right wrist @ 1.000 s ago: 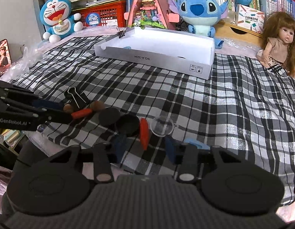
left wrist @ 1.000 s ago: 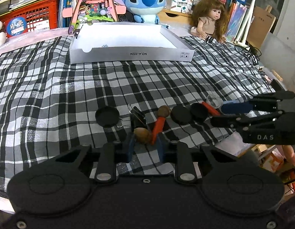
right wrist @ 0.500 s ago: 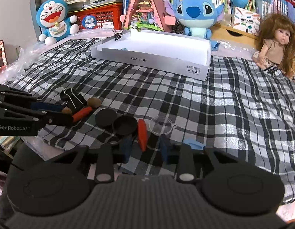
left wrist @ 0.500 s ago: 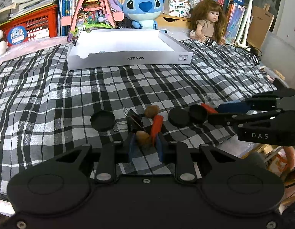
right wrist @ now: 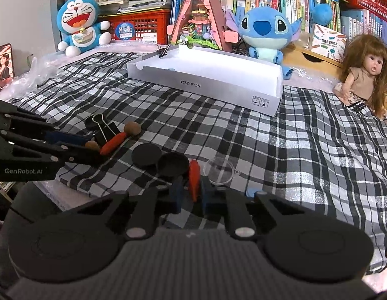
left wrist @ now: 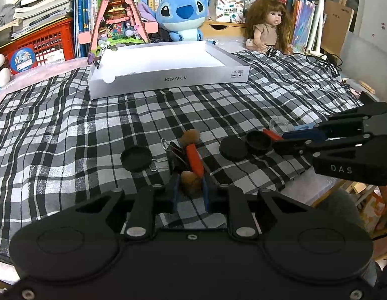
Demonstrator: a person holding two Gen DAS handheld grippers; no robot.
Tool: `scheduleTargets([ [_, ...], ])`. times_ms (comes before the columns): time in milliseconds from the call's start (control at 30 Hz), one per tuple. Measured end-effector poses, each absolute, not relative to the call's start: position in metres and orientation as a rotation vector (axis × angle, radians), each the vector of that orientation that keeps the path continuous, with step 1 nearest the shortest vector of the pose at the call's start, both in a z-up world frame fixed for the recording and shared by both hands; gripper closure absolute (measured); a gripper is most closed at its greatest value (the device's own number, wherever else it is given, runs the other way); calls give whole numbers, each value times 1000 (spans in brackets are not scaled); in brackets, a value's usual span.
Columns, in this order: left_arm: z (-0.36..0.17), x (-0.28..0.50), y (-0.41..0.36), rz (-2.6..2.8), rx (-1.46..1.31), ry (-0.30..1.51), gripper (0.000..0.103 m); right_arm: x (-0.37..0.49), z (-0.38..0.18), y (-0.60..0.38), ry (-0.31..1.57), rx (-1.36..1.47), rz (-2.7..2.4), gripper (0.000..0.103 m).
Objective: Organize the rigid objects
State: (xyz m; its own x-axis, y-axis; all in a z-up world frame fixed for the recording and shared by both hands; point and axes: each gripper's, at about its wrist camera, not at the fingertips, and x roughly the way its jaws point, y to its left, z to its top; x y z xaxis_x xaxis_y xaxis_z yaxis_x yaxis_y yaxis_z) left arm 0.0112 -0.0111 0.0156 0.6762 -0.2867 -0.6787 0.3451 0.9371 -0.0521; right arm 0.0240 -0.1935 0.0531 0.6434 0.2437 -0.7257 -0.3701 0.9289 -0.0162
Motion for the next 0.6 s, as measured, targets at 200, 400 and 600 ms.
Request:
scheduleTargets([
  [200, 15, 8, -4, -343, 78, 752, 83, 24, 52, -200, 813, -152, 334, 84],
  [400, 16, 8, -3, -338, 69, 749, 83, 26, 52, -204, 813, -144, 326, 82],
  [600, 15, 11, -3, -323, 69, 750, 83, 28, 52, -199, 809, -168, 319, 69],
])
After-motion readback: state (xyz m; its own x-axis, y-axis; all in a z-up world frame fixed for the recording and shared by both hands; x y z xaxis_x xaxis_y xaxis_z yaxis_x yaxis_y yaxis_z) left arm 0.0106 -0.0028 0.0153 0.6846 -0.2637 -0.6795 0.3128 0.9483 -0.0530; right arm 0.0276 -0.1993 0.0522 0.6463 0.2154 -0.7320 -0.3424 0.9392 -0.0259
